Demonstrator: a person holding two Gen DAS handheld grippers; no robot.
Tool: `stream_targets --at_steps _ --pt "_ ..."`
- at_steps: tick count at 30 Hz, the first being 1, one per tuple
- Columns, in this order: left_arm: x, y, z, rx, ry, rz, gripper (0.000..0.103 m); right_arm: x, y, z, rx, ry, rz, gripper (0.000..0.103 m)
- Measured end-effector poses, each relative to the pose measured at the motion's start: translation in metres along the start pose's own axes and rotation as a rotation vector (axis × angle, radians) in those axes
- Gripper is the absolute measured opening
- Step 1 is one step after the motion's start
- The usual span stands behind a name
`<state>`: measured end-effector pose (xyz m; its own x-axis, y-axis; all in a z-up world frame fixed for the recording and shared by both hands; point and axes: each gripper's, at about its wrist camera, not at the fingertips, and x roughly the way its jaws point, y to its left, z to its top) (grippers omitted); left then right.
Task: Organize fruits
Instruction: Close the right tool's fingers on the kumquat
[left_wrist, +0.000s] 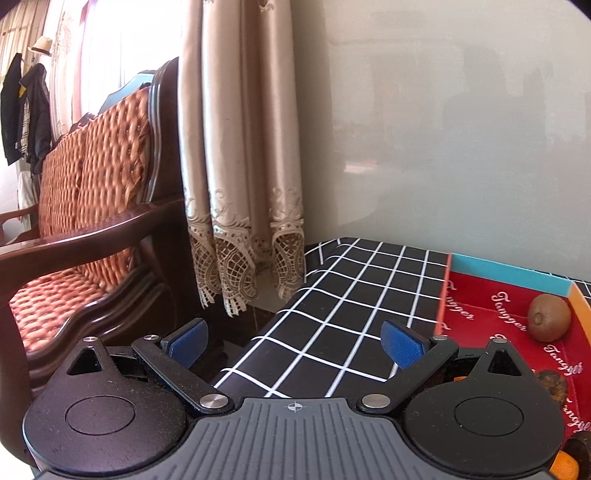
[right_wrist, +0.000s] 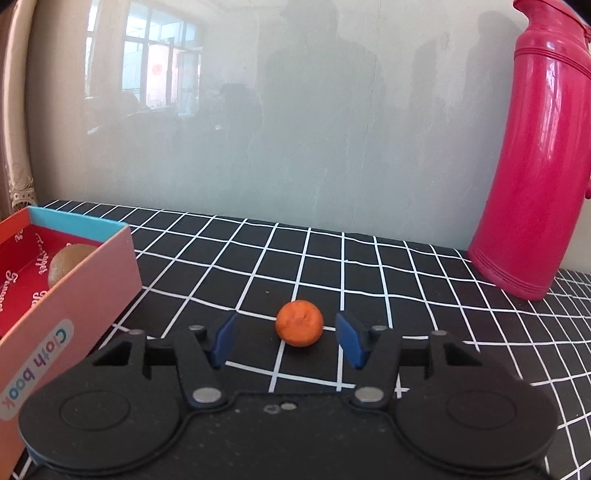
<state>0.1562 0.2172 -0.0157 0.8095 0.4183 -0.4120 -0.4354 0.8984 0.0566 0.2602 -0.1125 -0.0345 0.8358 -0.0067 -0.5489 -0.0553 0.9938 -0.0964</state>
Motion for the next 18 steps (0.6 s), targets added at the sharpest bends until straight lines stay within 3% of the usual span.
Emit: stream_targets --at_steps 9,11,18 --pt "0.007 0.015 -0.001 -0.014 0.014 0.017 0.099 0.015 -0.009 0.004 0.056 0.061 0.006 0.039" --pt "0.008 0.016 -0.001 -0.015 0.016 0.018 0.099 0.016 -0.009 0.005 0.057 0.057 0.002 0.029" --pt "0.007 0.016 0.0 -0.016 0.019 0.014 0.099 0.01 -0.007 0.003 0.052 0.043 -0.009 0.029"
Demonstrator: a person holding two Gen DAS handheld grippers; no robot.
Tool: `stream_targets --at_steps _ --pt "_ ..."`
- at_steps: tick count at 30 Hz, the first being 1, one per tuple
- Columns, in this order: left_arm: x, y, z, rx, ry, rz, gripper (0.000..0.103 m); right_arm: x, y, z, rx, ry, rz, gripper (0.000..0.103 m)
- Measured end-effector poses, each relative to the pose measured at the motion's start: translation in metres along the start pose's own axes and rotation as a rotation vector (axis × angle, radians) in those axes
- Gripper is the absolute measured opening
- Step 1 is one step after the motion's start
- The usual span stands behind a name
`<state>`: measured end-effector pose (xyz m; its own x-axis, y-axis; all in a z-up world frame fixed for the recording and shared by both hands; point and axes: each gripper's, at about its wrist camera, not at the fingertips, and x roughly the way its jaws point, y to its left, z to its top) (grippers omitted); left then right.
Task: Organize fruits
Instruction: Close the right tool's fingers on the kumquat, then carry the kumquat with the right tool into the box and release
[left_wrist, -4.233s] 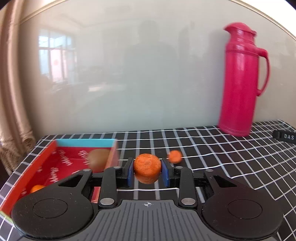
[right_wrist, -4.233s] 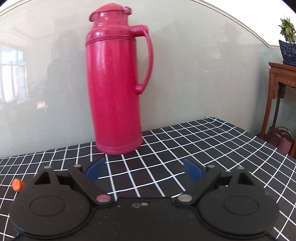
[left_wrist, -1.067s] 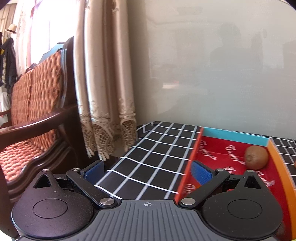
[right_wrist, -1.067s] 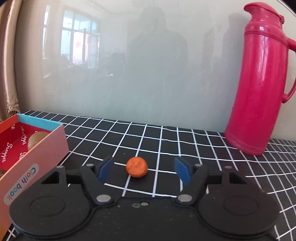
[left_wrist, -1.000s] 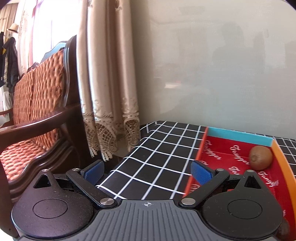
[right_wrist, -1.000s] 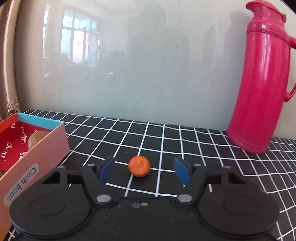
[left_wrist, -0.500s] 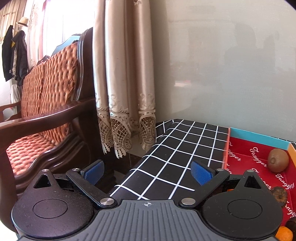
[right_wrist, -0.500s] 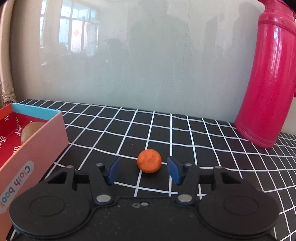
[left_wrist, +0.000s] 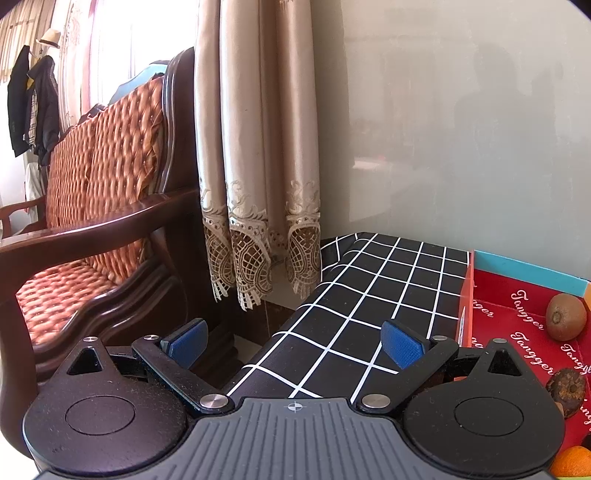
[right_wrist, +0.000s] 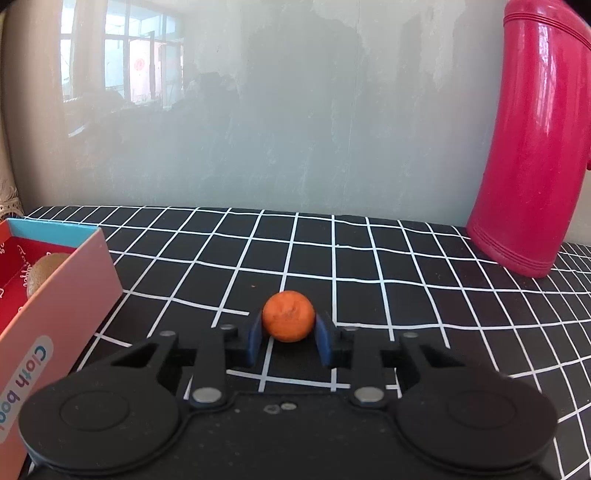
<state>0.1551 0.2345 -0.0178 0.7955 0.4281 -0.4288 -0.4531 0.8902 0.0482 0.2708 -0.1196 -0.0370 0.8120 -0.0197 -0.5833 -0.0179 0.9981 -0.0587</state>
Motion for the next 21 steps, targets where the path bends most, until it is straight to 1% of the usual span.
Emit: stream_targets --at_steps 6,15,21 --pt "-0.003 -0.004 -0.001 0.004 0.005 -0.008 0.099 -0.014 0.008 0.001 -0.026 -0.022 0.01 0.029" --pt "-0.013 0.004 0.001 -0.013 -0.006 -0.007 0.099 -0.047 0.019 0.007 -0.047 -0.066 0.036 0.029" --pt "-0.022 0.025 0.001 -0.025 -0.01 0.012 0.099 -0.074 0.046 0.009 -0.078 -0.103 0.09 0.029"
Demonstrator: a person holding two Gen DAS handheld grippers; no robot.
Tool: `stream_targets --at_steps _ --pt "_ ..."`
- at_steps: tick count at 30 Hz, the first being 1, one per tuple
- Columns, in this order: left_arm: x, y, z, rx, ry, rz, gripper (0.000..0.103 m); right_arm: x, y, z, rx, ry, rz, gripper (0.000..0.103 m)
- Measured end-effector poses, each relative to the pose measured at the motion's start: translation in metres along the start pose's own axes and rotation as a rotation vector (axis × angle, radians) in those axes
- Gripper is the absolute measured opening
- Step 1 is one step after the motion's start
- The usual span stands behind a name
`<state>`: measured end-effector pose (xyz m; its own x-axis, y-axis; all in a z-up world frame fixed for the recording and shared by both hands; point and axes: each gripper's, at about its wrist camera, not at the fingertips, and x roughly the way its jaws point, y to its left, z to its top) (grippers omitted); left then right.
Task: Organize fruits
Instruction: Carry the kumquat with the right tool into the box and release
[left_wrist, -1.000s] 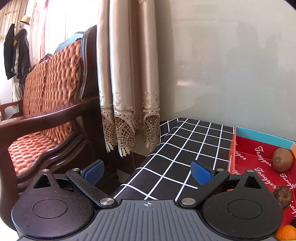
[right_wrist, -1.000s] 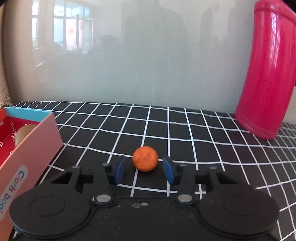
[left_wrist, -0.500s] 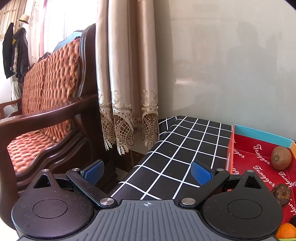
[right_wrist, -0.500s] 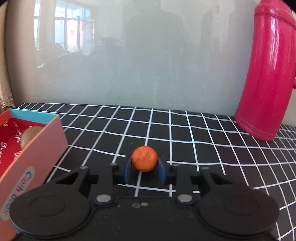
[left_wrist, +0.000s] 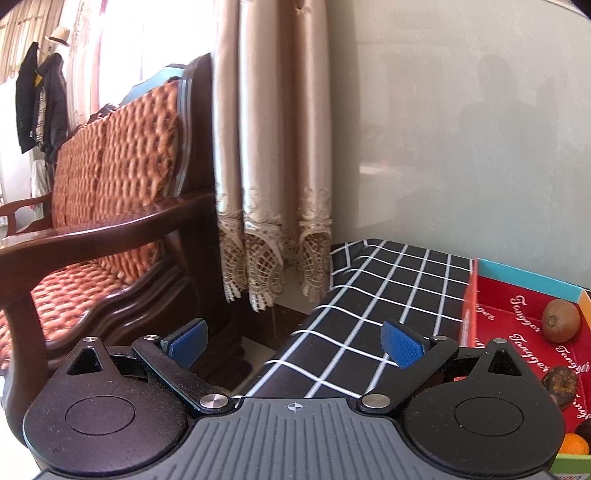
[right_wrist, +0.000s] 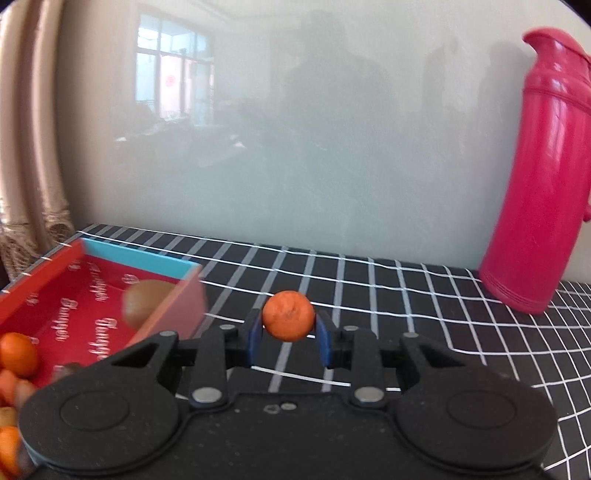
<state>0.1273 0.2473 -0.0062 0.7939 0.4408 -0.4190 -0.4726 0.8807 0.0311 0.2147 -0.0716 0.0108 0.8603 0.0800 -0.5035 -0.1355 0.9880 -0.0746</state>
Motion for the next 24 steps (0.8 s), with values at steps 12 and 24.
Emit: stream_targets --at_steps 12,24 --pt "0.0 0.051 -0.004 -0.019 0.014 0.06 0.099 -0.019 0.074 0.008 -0.067 -0.024 0.133 0.029" --pt "0.001 0.073 -0.007 -0.037 0.021 0.079 0.099 -0.018 0.115 0.004 -0.128 0.005 0.185 0.031"
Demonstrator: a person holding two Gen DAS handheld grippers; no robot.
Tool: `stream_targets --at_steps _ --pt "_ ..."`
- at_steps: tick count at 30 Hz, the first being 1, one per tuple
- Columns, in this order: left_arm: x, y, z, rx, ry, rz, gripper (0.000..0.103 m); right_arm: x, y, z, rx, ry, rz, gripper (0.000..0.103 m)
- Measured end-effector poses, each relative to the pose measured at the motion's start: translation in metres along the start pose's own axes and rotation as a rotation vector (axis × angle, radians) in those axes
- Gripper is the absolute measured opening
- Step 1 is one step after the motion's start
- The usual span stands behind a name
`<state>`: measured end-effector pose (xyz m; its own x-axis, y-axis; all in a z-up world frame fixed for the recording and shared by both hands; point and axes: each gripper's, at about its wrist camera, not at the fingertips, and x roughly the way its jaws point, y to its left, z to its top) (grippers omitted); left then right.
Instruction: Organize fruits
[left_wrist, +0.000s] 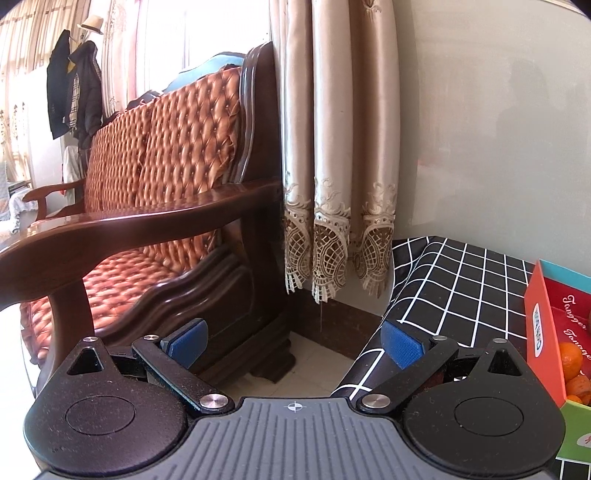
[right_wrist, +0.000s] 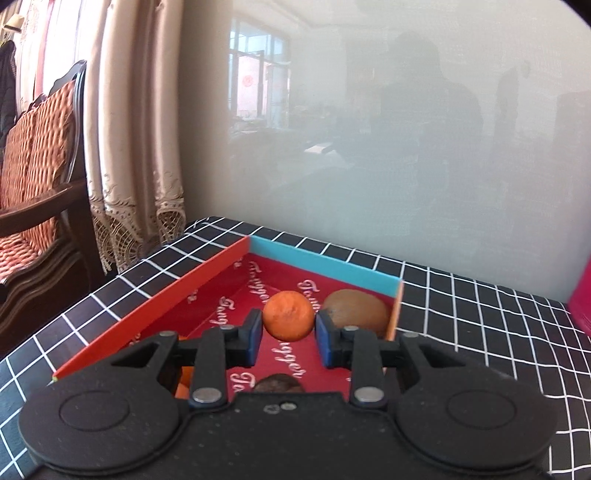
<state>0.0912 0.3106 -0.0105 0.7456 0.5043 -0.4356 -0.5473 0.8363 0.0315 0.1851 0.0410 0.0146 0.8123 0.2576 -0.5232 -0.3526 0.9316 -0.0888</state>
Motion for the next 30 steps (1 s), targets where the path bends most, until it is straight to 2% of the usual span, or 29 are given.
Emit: stream_targets --at_steps 3,4,5,9,11,12,18,24,28,30 --pt "-0.002 -0.004 0.0 0.002 0.0 -0.012 0.099 -0.005 -0.007 0.0 0.014 -0.018 -0.016 0.05" --pt "-0.004 -0.007 0.001 0.001 -0.003 -0.019 0.099 -0.009 -0.011 0.001 0.02 -0.032 -0.027 0.071" --pt "-0.006 -0.01 0.002 0.001 -0.007 -0.027 0.099 -0.014 -0.015 0.001 0.022 -0.054 -0.038 0.087" --pt "-0.02 -0.031 0.005 0.01 -0.022 -0.081 0.099 -0.029 -0.038 0.002 0.051 -0.091 -0.094 0.088" --pt "-0.029 -0.046 0.008 0.018 -0.038 -0.12 0.099 -0.037 -0.054 0.0 0.08 -0.095 -0.117 0.1" --pt "-0.034 -0.055 0.009 0.025 -0.045 -0.142 0.099 -0.041 -0.062 -0.002 0.09 -0.097 -0.135 0.101" --pt "-0.073 -0.114 0.012 0.058 -0.082 -0.28 0.099 -0.071 -0.103 -0.022 0.114 -0.105 -0.238 0.102" --pt "-0.132 -0.166 -0.007 0.112 -0.118 -0.413 0.099 -0.122 -0.14 -0.062 0.156 -0.106 -0.293 0.103" --pt "-0.175 -0.186 -0.025 0.167 -0.119 -0.459 0.099 -0.169 -0.159 -0.088 0.159 -0.135 -0.328 0.103" --pt "-0.195 -0.19 -0.035 0.187 -0.13 -0.455 0.099 -0.19 -0.165 -0.098 0.16 -0.153 -0.343 0.103"
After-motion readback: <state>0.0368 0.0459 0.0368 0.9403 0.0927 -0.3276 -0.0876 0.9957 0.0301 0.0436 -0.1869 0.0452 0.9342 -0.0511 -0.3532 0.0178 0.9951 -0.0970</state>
